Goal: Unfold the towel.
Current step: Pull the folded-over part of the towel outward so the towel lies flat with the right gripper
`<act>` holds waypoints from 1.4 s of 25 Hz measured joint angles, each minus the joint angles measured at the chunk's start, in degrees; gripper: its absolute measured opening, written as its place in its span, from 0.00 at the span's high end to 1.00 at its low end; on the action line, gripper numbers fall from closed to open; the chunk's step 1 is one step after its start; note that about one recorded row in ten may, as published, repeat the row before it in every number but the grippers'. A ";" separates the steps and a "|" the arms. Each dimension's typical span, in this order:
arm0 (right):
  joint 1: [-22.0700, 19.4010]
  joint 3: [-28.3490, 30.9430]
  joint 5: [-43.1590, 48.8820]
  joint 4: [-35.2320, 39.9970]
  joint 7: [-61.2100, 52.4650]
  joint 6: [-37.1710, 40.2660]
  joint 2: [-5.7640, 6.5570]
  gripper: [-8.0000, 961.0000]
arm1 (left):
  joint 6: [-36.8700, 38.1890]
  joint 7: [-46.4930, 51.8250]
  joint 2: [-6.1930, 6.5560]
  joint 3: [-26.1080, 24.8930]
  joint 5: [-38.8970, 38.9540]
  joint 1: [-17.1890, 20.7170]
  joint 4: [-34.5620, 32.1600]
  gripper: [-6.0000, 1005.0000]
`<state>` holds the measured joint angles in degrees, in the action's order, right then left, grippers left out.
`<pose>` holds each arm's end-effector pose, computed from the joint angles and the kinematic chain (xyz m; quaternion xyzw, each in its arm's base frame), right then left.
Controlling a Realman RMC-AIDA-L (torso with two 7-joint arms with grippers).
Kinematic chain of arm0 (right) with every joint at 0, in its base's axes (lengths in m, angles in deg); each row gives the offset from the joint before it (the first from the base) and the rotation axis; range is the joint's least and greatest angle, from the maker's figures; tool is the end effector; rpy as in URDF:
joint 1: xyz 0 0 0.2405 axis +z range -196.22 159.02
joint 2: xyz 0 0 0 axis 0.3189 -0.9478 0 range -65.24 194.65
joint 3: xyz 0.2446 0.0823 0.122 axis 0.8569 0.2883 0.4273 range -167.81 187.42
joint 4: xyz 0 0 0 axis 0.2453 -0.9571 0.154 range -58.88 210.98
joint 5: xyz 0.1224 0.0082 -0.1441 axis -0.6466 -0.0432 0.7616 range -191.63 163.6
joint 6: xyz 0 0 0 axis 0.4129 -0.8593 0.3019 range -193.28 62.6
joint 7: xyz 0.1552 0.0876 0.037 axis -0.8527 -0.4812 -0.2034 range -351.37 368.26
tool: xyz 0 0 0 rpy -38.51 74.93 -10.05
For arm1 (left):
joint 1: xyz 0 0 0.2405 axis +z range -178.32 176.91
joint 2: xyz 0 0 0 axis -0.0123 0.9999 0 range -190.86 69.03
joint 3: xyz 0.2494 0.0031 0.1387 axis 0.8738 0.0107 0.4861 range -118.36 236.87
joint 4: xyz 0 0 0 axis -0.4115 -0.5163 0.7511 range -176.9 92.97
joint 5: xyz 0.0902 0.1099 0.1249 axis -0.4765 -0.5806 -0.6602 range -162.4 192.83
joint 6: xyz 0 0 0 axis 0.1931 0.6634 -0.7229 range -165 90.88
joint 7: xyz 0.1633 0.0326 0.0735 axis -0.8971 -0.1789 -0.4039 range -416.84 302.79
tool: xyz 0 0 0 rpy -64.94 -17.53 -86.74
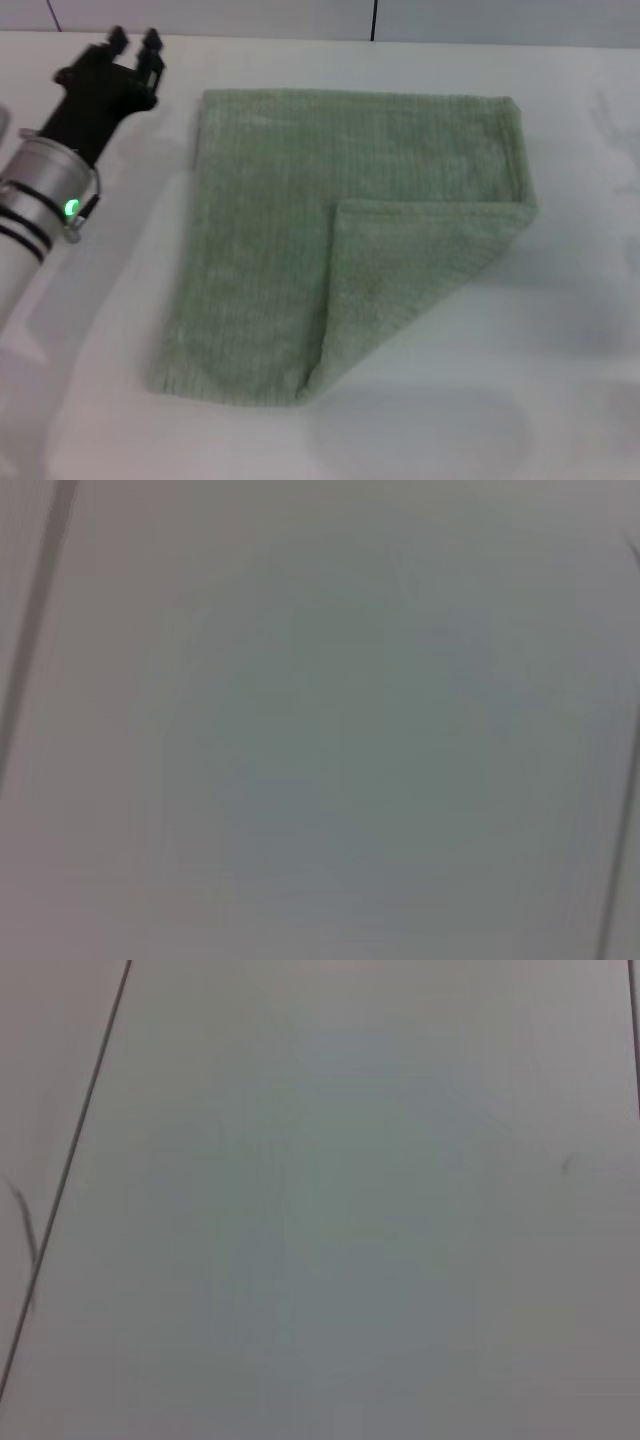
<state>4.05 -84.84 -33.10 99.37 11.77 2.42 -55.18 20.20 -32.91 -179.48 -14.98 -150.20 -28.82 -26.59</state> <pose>0.2866 0.3927 0.0417 -0.6265 0.1027 0.3307 0.6983 -0.2917 0.4069 -0.0295 -0.7216 -0.2713 -0.3585 0.5264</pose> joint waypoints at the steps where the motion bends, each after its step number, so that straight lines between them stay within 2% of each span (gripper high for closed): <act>1: 0.03 -0.20 0.00 0.00 -0.01 0.00 0.00 0.15 | -2.05 0.07 -0.02 0.98 0.00 -0.90 0.11 0.43; 9: 0.71 -2.37 -0.15 0.02 -0.77 -0.71 0.01 0.15 | -19.24 0.71 -0.23 3.32 0.06 -7.55 0.19 0.81; 12: 0.93 -2.73 -0.17 -0.09 -2.20 -1.12 0.07 0.15 | -23.83 0.74 -0.38 3.70 0.06 -9.31 0.24 0.87; 18: 1.59 -2.81 0.05 0.11 -3.46 -3.60 0.25 0.15 | -28.05 2.04 -0.44 5.71 0.08 -10.78 0.40 0.99; 23: 2.35 -3.62 0.20 0.15 -3.82 -4.33 0.28 0.15 | -31.89 2.19 -0.44 6.70 0.09 -11.97 0.50 1.00; 35: 3.32 -4.90 0.12 0.23 -3.86 -5.41 0.37 0.15 | -35.33 2.52 -0.51 8.83 0.36 -13.43 0.47 1.00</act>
<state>7.38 -89.73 -32.97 99.60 7.92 -2.99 -54.81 -15.14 -30.40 -180.00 -6.15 -149.84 -42.25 -26.12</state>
